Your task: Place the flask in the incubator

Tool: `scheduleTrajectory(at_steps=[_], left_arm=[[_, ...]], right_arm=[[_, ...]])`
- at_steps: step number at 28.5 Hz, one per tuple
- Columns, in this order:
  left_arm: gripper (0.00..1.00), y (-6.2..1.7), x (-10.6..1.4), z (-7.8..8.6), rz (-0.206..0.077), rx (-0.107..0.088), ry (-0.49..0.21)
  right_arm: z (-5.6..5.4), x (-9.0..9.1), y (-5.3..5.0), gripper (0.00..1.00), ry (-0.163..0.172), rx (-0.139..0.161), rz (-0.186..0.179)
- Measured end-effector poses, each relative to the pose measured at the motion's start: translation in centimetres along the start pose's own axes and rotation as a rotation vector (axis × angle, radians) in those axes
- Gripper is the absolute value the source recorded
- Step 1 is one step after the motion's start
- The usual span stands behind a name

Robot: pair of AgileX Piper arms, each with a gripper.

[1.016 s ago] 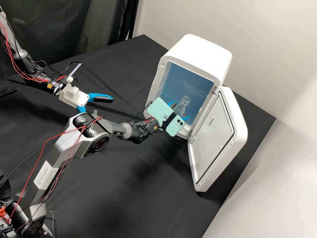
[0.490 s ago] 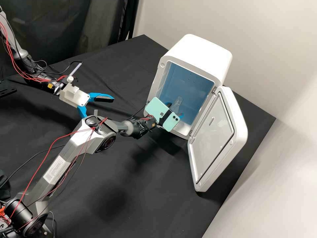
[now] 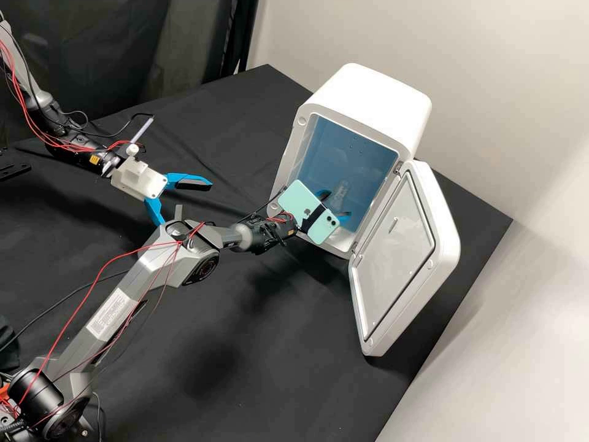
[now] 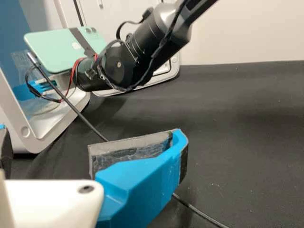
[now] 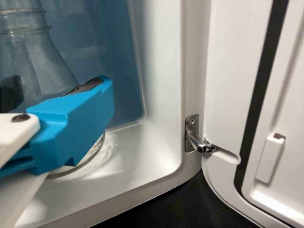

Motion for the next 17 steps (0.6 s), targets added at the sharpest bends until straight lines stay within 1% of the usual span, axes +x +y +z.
scheduleTrajectory(at_steps=[5,8,10,11,13,16,17], left_arm=[[1.0,0.26,0.15,0.0,0.009,0.001,-0.001],[1.0,0.26,0.15,0.0,0.009,0.001,-0.001],[1.0,0.26,0.15,0.0,0.009,0.001,-0.001],[1.0,0.26,0.15,0.0,0.009,0.001,-0.001],[1.0,0.26,0.15,0.0,0.009,0.001,-0.001],[1.0,0.26,0.15,0.0,0.009,0.001,-0.001],[1.0,0.26,0.15,0.0,0.009,0.001,-0.001]], right_arm=[[0.06,0.01,-0.05,0.0,-0.001,-0.011,-0.001],[0.35,0.07,-0.27,0.0,-0.002,-0.017,0.002],[0.36,0.08,-0.26,0.0,0.0,-0.017,0.005],[0.35,0.08,-0.25,1.0,0.001,-0.017,0.007],[0.35,0.08,-0.25,1.0,0.001,-0.023,0.007],[0.35,0.08,-0.25,1.0,0.001,-0.06,0.007],[0.35,0.08,-0.25,1.0,0.001,-0.064,0.007]])
